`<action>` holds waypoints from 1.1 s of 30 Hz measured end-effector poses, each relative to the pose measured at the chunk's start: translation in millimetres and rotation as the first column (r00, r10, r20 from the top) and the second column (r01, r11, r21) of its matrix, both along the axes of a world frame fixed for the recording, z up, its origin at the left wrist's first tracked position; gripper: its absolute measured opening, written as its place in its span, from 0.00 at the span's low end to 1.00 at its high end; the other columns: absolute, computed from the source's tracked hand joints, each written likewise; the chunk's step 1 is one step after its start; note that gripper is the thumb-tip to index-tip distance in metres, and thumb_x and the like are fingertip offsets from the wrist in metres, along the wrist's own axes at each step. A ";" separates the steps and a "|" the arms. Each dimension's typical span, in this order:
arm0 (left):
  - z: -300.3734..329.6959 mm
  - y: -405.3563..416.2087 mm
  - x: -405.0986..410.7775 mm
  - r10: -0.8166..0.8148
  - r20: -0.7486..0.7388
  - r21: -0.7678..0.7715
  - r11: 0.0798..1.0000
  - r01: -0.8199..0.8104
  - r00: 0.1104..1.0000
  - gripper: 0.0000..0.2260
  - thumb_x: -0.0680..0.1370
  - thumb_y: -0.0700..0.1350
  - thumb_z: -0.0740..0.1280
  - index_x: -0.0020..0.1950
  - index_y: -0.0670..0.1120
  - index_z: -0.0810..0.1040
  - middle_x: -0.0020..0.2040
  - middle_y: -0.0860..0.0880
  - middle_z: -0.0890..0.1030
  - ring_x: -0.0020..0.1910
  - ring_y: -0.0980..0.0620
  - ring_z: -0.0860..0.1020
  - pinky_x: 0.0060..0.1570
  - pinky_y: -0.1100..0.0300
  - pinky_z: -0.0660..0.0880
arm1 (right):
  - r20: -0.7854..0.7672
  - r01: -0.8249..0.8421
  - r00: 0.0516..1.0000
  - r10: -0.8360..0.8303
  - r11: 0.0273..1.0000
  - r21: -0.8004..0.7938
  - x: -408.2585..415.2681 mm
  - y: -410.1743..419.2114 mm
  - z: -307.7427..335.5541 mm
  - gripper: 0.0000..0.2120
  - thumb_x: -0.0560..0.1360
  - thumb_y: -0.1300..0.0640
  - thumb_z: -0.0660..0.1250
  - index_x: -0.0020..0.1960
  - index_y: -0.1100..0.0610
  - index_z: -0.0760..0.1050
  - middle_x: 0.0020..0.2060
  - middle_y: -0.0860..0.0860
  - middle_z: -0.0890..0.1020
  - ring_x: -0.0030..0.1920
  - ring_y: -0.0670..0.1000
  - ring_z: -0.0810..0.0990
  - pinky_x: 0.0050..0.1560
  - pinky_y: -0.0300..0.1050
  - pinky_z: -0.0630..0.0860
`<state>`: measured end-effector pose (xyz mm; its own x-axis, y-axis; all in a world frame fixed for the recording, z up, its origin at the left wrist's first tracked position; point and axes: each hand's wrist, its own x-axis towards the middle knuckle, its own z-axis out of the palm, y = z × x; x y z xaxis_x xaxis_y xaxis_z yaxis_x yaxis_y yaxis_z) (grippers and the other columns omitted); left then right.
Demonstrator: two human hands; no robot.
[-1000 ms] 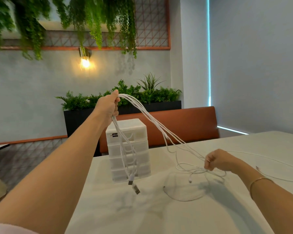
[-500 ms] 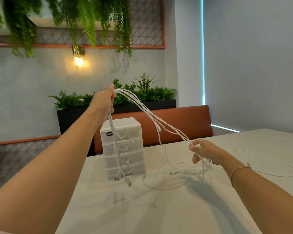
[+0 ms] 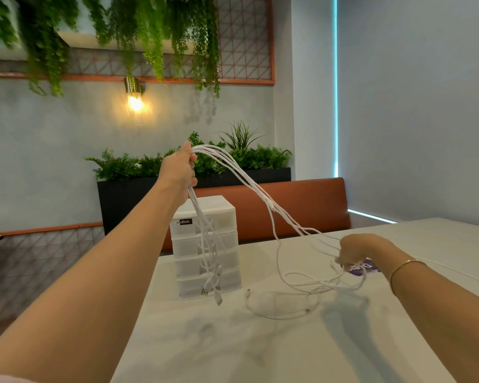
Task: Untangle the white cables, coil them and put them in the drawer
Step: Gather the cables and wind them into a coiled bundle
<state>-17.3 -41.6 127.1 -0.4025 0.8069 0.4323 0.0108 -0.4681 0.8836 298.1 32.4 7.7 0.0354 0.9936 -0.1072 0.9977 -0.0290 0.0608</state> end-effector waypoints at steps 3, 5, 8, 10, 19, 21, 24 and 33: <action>3.8 -1.7 -4.6 0.017 -0.037 -0.006 1.000 -0.018 0.999 0.17 0.81 0.53 0.56 0.36 0.47 0.69 0.29 0.52 0.61 0.26 0.56 0.57 0.25 0.64 0.59 | -0.341 -0.043 0.937 0.078 0.993 0.109 -11.7 -6.9 19.4 0.19 0.80 0.48 0.58 0.55 0.60 0.81 0.54 0.55 0.78 0.48 0.52 0.73 0.54 0.43 0.69; 3.6 -1.6 -6.5 0.027 -0.081 -0.022 0.999 -0.029 0.996 0.17 0.81 0.53 0.56 0.36 0.47 0.69 0.29 0.52 0.61 0.27 0.56 0.58 0.26 0.63 0.60 | -0.609 0.006 0.788 0.087 0.989 0.149 -17.5 -9.8 28.8 0.17 0.80 0.51 0.58 0.53 0.62 0.80 0.51 0.56 0.78 0.47 0.53 0.75 0.51 0.45 0.71; 0.0 0.4 -4.1 0.048 -0.156 -0.066 0.996 -0.059 0.987 0.17 0.81 0.54 0.56 0.36 0.47 0.70 0.30 0.51 0.63 0.27 0.54 0.60 0.28 0.61 0.60 | -0.678 -0.040 0.702 0.216 0.963 0.265 -31.4 -11.7 42.0 0.10 0.77 0.60 0.64 0.57 0.60 0.76 0.57 0.55 0.76 0.57 0.55 0.75 0.57 0.48 0.72; -2.3 1.6 1.1 0.046 -0.208 -0.078 0.995 -0.063 0.977 0.17 0.81 0.54 0.56 0.36 0.47 0.70 0.31 0.51 0.63 0.28 0.53 0.60 0.29 0.61 0.60 | -0.675 -0.113 0.649 0.350 0.922 0.370 -50.1 -17.9 57.5 0.19 0.73 0.66 0.65 0.63 0.57 0.72 0.61 0.52 0.73 0.61 0.54 0.72 0.58 0.47 0.71; -10.0 2.0 25.9 -0.043 -0.383 -0.076 0.997 0.015 0.923 0.17 0.82 0.53 0.55 0.36 0.47 0.71 0.30 0.51 0.65 0.29 0.53 0.62 0.32 0.59 0.60 | -0.719 -0.139 0.157 0.677 0.736 0.662 -143.6 -60.3 114.0 0.10 0.76 0.59 0.66 0.57 0.58 0.79 0.41 0.51 0.82 0.41 0.47 0.80 0.42 0.39 0.78; -10.6 0.3 23.7 -0.051 -0.386 -0.080 0.997 0.021 0.921 0.17 0.82 0.53 0.55 0.36 0.47 0.71 0.30 0.51 0.65 0.29 0.53 0.62 0.32 0.60 0.61 | -0.764 -0.147 0.095 0.638 0.769 0.623 -144.0 -59.2 112.1 0.09 0.74 0.63 0.67 0.54 0.59 0.80 0.38 0.52 0.82 0.36 0.47 0.79 0.36 0.36 0.77; -12.3 -0.9 21.9 -0.051 -0.383 -0.074 0.997 0.025 0.922 0.18 0.82 0.52 0.56 0.35 0.46 0.71 0.30 0.51 0.63 0.29 0.54 0.61 0.31 0.61 0.60 | -0.840 -0.247 -0.005 0.542 0.813 0.527 -138.7 -61.5 106.1 0.06 0.74 0.66 0.67 0.50 0.61 0.79 0.37 0.54 0.81 0.34 0.48 0.79 0.36 0.39 0.79; -11.9 1.1 19.6 0.010 -0.323 -0.072 0.997 -0.035 0.946 0.17 0.82 0.53 0.55 0.36 0.46 0.71 0.31 0.51 0.65 0.30 0.54 0.62 0.32 0.61 0.62 | -0.874 -0.450 0.204 0.441 0.835 0.316 -105.8 -52.8 72.6 0.05 0.75 0.66 0.64 0.43 0.61 0.78 0.40 0.56 0.84 0.40 0.53 0.83 0.43 0.44 0.80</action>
<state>2.3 -40.6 115.2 -0.2706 0.8347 0.4797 0.3108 -0.3958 0.8641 192.3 -20.4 80.3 -0.5331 0.8102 0.2435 0.2692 0.4354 -0.8591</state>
